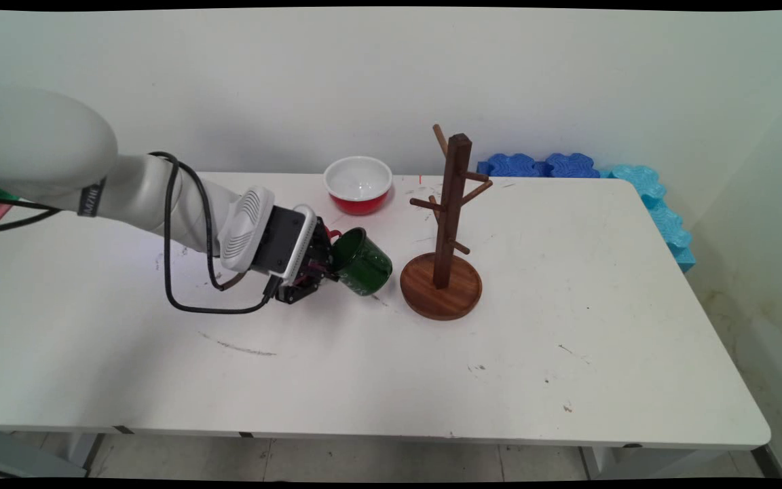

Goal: Place the picked object on the table

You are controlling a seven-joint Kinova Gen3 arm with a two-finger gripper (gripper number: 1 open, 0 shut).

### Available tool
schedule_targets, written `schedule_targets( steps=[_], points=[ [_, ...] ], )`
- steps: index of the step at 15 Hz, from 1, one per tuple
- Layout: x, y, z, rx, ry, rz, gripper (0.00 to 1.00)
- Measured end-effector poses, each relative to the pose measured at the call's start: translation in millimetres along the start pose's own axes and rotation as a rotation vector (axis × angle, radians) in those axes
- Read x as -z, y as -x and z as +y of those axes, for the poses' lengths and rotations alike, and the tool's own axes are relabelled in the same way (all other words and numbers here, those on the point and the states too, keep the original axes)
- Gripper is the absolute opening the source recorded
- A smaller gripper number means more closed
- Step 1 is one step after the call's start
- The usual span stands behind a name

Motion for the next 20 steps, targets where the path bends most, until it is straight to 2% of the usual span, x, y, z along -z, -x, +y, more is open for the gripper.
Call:
schedule_targets(
  steps=[10,20],
  points=[
    [-17,8,5,-0.166,0.048,-0.030,0.00],
    [-21,11,4,-0.283,0.053,-0.034,0.00]
  ],
)
